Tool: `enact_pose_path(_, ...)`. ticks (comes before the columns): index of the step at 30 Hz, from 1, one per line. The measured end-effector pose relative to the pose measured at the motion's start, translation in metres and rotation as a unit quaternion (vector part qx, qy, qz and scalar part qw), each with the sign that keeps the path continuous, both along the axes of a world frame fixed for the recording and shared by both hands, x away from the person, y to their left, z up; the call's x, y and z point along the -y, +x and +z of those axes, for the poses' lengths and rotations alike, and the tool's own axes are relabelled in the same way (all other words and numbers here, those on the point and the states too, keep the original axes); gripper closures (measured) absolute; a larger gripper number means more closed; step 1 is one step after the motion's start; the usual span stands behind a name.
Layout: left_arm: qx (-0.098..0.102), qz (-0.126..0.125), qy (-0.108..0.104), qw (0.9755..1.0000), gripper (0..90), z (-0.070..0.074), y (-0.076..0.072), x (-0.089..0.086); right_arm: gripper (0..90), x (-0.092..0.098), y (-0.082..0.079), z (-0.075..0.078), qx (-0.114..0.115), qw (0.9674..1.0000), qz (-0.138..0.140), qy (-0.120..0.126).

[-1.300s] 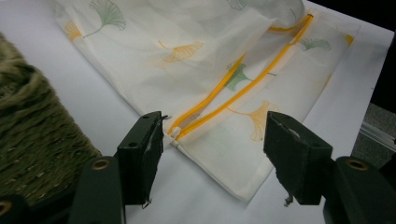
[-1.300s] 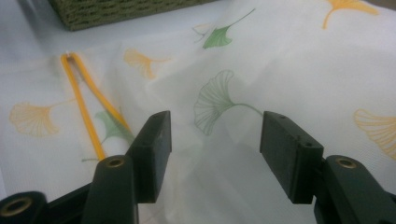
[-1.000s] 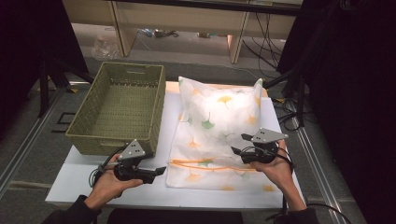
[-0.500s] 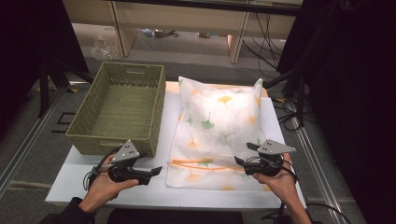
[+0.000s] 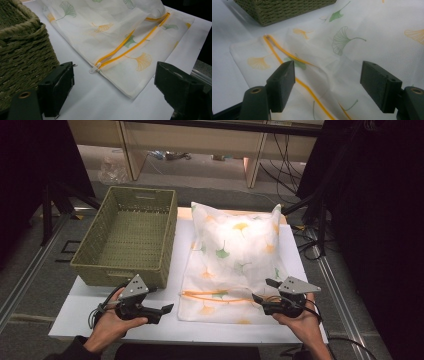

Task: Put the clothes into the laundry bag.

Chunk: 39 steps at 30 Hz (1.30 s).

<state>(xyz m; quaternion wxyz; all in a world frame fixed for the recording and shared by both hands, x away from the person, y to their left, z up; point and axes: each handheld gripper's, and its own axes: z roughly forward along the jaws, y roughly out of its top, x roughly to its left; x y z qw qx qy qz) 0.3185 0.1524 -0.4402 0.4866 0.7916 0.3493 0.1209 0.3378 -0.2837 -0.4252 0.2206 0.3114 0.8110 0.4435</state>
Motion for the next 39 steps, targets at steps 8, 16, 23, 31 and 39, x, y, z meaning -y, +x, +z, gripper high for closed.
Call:
enact_pose_path(8,0.005,-0.018,-0.006,0.9998,15.8,0.002,-0.011,0.006,23.8,0.004,-0.017,-0.006,-0.009,0.9996,0.01,0.024)
enact_pose_path(16,0.016,-0.009,-0.006,0.9998,15.8,-0.002,-0.021,0.009,17.3,0.007,-0.034,-0.014,-0.012,0.9985,0.022,0.048)
enact_pose_path(23,0.023,-0.014,-0.006,0.9996,15.8,-0.001,-0.026,0.012,17.3,0.008,-0.043,-0.013,-0.001,0.9986,0.024,0.047)
enact_pose_path(31,0.023,-0.01,0.0,0.9997,15.9,-0.003,-0.023,0.014,18.0,0.006,-0.041,-0.014,-0.013,0.9984,0.032,0.044)
enact_pose_path(39,0.02,-0.005,0.003,0.9998,15.9,-0.003,-0.022,0.013,18.7,0.006,-0.04,-0.014,-0.002,0.9989,0.03,0.037)
